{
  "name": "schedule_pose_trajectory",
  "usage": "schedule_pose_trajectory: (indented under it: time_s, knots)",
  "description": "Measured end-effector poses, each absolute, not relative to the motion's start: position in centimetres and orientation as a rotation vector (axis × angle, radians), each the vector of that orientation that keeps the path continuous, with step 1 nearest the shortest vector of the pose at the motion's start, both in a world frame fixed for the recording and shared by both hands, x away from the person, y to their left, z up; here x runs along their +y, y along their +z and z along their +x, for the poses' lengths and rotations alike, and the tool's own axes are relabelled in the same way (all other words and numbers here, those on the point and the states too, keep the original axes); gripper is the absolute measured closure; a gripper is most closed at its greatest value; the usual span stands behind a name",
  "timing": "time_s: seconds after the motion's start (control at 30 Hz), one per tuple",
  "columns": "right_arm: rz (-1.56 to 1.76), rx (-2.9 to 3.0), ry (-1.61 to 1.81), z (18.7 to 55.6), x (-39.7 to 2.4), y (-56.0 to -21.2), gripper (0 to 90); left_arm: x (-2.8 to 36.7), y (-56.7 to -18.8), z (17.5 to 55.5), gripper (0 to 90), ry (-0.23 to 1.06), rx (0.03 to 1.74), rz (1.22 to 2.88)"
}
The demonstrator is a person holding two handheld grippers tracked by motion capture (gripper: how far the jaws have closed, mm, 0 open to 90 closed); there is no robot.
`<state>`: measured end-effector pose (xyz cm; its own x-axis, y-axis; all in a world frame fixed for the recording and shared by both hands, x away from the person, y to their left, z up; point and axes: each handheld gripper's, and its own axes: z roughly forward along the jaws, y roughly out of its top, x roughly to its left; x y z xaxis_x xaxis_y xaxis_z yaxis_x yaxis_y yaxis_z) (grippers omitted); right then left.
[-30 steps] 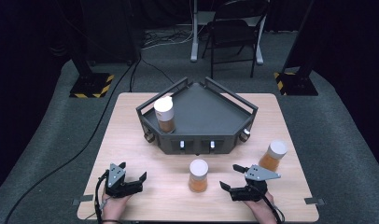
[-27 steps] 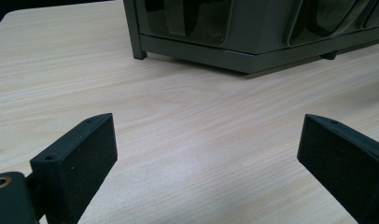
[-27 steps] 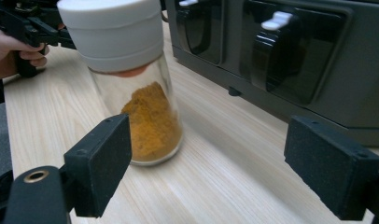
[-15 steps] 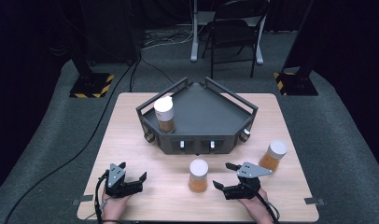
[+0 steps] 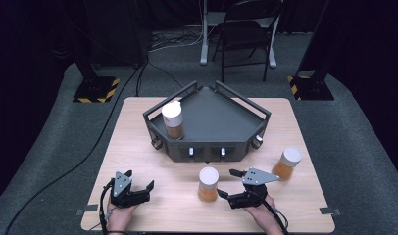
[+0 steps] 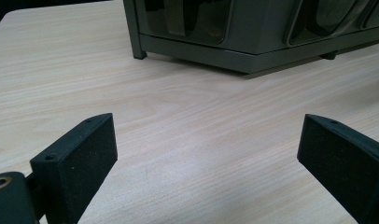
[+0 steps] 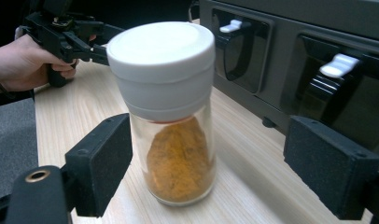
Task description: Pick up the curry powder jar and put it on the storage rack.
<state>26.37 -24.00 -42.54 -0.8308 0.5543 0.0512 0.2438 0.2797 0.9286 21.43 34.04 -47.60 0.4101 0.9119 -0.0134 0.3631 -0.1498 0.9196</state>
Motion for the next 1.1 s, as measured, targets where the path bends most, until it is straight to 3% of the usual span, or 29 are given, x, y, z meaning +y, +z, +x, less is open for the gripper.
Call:
schedule_pose_trajectory:
  time_s: [0.77,1.1]
  knots:
    - [0.689,2.313,1.622,27.9,-21.4,-42.6,16.8,34.1,-47.6,21.5,4.8,0.720,1.121,1.714]
    - [0.665,2.303,1.595,28.1,-20.3,-42.5,23.1,34.1,-47.6,21.4,4.8,0.719,1.120,1.713]
